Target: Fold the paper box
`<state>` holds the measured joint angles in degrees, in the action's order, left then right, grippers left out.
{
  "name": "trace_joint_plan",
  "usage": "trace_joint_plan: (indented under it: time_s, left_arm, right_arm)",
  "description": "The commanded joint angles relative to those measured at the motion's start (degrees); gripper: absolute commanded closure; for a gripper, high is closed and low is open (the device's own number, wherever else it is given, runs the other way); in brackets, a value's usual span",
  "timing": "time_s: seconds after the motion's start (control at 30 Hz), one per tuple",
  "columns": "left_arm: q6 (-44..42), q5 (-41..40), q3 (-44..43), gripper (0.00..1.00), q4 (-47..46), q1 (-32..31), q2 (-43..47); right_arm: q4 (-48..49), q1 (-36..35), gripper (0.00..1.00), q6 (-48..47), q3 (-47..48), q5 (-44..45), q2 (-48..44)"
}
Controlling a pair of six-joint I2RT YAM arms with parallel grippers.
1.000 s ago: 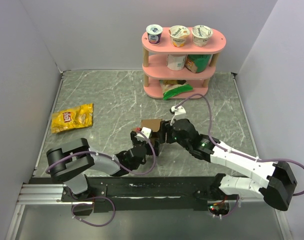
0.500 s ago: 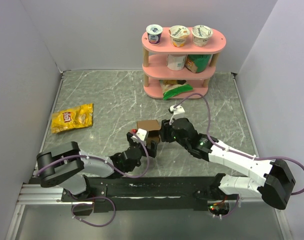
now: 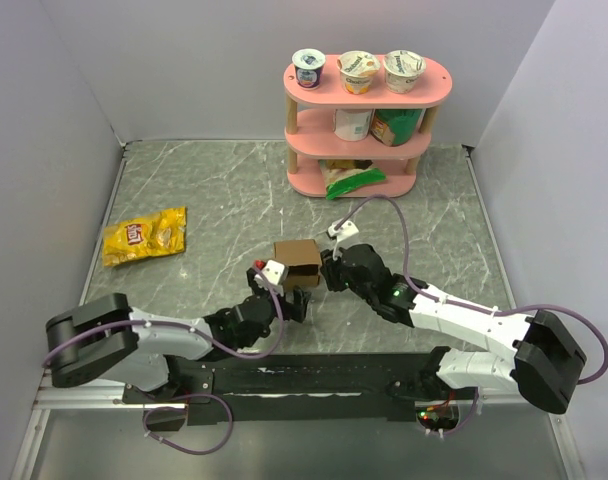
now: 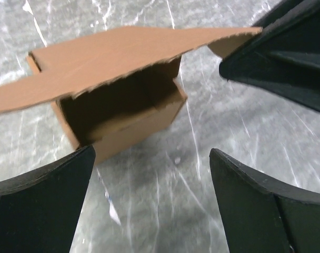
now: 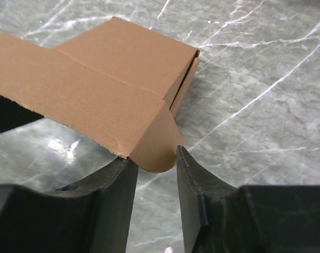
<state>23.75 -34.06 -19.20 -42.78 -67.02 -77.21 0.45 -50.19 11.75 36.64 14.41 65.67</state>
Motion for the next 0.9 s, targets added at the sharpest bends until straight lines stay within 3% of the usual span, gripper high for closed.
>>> trace_joint_plan:
  time_s: [0.0,0.37,0.53,0.63,0.73,0.87]
  left_arm:
    - [3.49,3.12,2.32,0.04,2.62,-0.30,5.66]
    - [3.50,15.84,7.33,0.04,16.50,-0.30,28.05]
    - [4.20,16.05,2.97,0.04,29.57,0.22,42.38]
    - [5.34,16.04,-5.04,0.04,37.67,2.33,42.76]
    - [7.62,19.37,-12.60,0.04,41.11,7.15,37.24]
    - [9.57,26.06,-17.18,0.04,36.38,15.33,30.03]
  right_arm:
    - [5.61,0.36,0.62,-5.15,-0.96,1.58,-0.81]
    - [7.81,0.18,0.72,-9.99,-1.05,2.55,1.57]
    - [8.16,0.18,0.75,-9.99,-1.48,2.90,2.18]
    - [8.25,0.01,0.76,-9.64,-1.93,2.90,2.18]
    - [8.52,-0.17,0.76,-9.46,-2.36,2.72,2.36]
    - [8.34,-0.34,0.76,-9.38,-2.37,2.90,2.97]
